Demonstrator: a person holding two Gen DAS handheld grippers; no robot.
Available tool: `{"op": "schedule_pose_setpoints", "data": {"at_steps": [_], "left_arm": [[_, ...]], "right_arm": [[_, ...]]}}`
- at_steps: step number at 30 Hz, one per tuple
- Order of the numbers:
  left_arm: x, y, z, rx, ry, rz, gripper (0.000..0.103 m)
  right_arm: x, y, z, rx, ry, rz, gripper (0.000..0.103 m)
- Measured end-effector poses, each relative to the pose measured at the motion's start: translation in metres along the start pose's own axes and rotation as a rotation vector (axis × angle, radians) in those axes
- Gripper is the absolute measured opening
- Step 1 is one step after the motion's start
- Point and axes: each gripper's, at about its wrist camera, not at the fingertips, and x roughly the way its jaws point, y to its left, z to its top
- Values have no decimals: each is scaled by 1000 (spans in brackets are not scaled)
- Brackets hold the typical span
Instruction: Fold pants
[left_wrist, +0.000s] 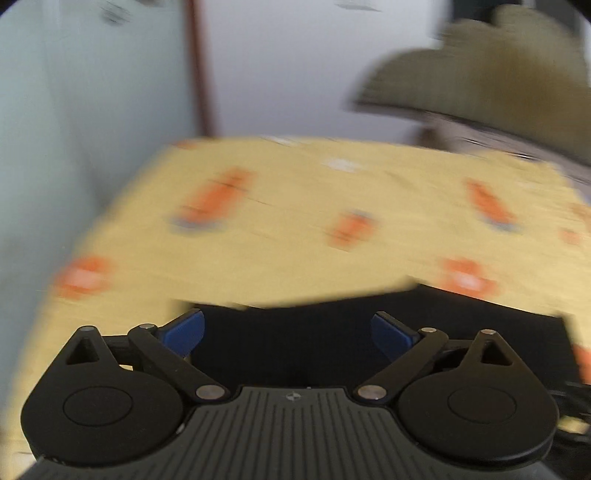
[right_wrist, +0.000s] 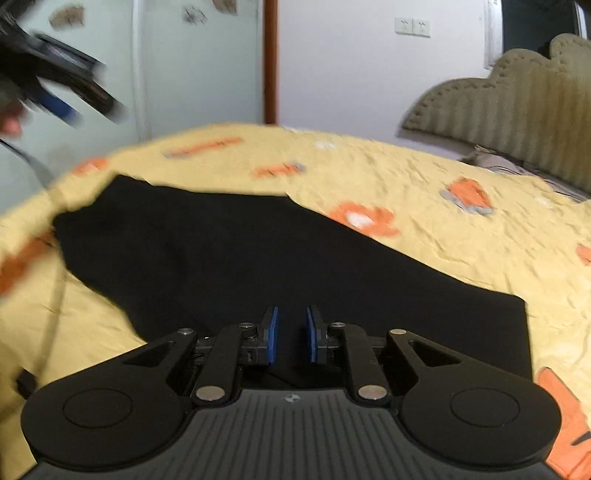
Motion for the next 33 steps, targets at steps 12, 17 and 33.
{"op": "schedule_pose_setpoints", "data": {"at_steps": [12,17,33], "left_arm": [[72,-95,-38,238,96,-162,95],[85,-129,-51,308,82,-248,96],[108,-147,-70,325,87,-184,93]], "right_arm": [[26,-10,26,-46,45,-125,16],[50,-60,23,9,154,-184,16],[21,-49,2,95,137,-177,19]]}}
